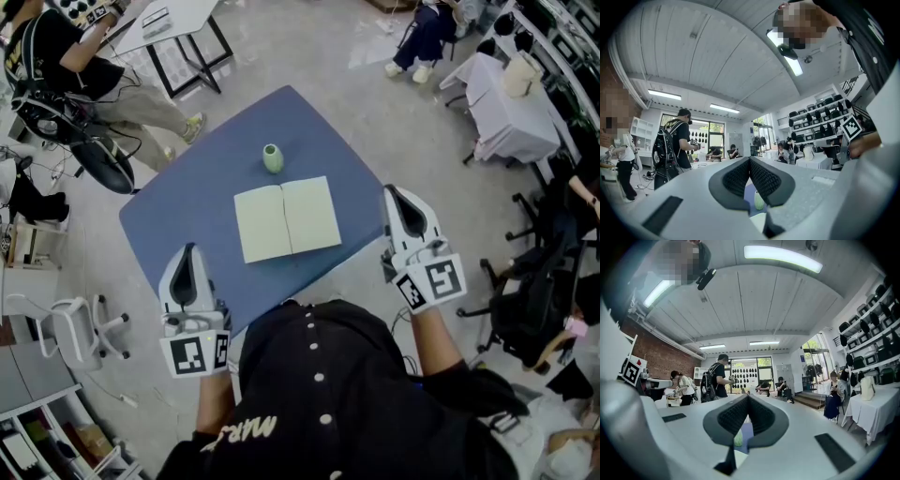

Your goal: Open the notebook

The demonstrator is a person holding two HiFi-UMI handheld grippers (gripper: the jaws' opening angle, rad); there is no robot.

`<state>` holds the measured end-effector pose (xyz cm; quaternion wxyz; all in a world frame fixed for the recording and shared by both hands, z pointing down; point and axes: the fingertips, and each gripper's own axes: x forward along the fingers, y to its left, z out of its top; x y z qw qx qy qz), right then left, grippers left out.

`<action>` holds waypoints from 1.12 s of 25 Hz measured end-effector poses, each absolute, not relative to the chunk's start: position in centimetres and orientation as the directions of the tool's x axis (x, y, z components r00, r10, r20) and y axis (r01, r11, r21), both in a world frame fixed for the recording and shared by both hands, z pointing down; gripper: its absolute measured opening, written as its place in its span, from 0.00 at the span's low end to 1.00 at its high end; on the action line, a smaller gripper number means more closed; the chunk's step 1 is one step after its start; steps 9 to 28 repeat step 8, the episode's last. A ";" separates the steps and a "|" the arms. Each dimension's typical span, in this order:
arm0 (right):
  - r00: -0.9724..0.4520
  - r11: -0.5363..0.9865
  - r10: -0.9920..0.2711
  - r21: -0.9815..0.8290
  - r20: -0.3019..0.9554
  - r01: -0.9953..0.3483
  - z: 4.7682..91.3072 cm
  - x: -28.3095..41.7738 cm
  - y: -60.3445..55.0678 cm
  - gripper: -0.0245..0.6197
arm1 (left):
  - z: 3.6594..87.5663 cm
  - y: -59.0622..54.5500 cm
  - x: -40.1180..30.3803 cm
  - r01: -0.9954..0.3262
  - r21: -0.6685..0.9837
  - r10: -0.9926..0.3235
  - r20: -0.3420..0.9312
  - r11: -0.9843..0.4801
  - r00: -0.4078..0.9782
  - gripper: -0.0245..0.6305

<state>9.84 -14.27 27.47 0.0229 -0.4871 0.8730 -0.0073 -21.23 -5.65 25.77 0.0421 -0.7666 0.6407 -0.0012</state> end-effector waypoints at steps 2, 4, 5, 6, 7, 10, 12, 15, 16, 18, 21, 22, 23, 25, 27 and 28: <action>-0.525 0.526 -0.851 -0.034 -0.032 -0.850 27.5 9.8 -14.4 0.04 | 25.8 -5.8 -21.2 -0.982 -0.066 -0.983 -0.050 -0.174 0.178 0.04; -0.524 0.525 -0.851 -0.033 -0.032 -0.850 27.5 9.8 -14.7 0.04 | 25.8 -6.1 -21.1 -0.982 -0.066 -0.983 -0.050 -0.176 0.179 0.04; -0.524 0.525 -0.851 -0.032 -0.031 -0.851 27.5 9.9 -14.9 0.04 | 25.8 -6.2 -21.0 -0.982 -0.066 -0.982 -0.050 -0.177 0.180 0.04; -0.524 0.524 -0.851 -0.032 -0.031 -0.851 27.5 9.9 -15.1 0.04 | 25.8 -6.4 -20.9 -0.982 -0.067 -0.982 -0.049 -0.178 0.182 0.04; -0.523 0.524 -0.851 -0.031 -0.031 -0.851 27.5 10.0 -15.3 0.04 | 25.8 -6.6 -20.7 -0.981 -0.068 -0.982 -0.048 -0.180 0.183 0.04; -0.523 0.524 -0.852 -0.030 -0.031 -0.851 27.5 10.1 -15.5 0.04 | 25.9 -6.8 -20.6 -0.981 -0.069 -0.982 -0.047 -0.181 0.185 0.04; -0.523 0.524 -0.852 -0.030 -0.031 -0.851 27.5 10.1 -15.5 0.04 | 25.9 -6.8 -20.6 -0.981 -0.069 -0.982 -0.047 -0.181 0.185 0.04; -0.523 0.524 -0.852 -0.030 -0.031 -0.851 27.5 10.1 -15.5 0.04 | 25.9 -6.8 -20.6 -0.981 -0.069 -0.982 -0.047 -0.181 0.185 0.04; -0.523 0.524 -0.852 -0.030 -0.031 -0.851 27.5 10.1 -15.5 0.04 | 25.9 -6.8 -20.6 -0.981 -0.069 -0.982 -0.047 -0.181 0.185 0.04; -0.523 0.524 -0.852 -0.030 -0.031 -0.851 27.5 10.1 -15.5 0.04 | 25.9 -6.8 -20.6 -0.981 -0.069 -0.982 -0.047 -0.181 0.185 0.04; -0.523 0.524 -0.852 -0.030 -0.031 -0.851 27.5 10.1 -15.5 0.04 | 25.9 -6.8 -20.6 -0.981 -0.069 -0.982 -0.047 -0.181 0.185 0.04; -0.523 0.524 -0.852 -0.030 -0.031 -0.851 27.5 10.1 -15.5 0.04 | 25.9 -6.8 -20.6 -0.981 -0.069 -0.982 -0.047 -0.181 0.185 0.04; -0.523 0.524 -0.852 -0.030 -0.031 -0.851 27.5 10.1 -15.5 0.04 | 25.9 -6.8 -20.6 -0.981 -0.069 -0.982 -0.047 -0.181 0.185 0.04; -0.523 0.524 -0.852 -0.030 -0.031 -0.851 27.5 10.1 -15.5 0.04 | 25.9 -6.8 -20.6 -0.981 -0.069 -0.982 -0.047 -0.181 0.185 0.04; -0.523 0.524 -0.852 -0.030 -0.031 -0.851 27.5 10.1 -15.5 0.04 | 25.9 -6.8 -20.6 -0.981 -0.069 -0.982 -0.047 -0.181 0.185 0.04; -0.523 0.524 -0.852 -0.030 -0.031 -0.851 27.5 10.1 -15.5 0.04 | 25.9 -6.8 -20.6 -0.981 -0.069 -0.982 -0.047 -0.181 0.185 0.04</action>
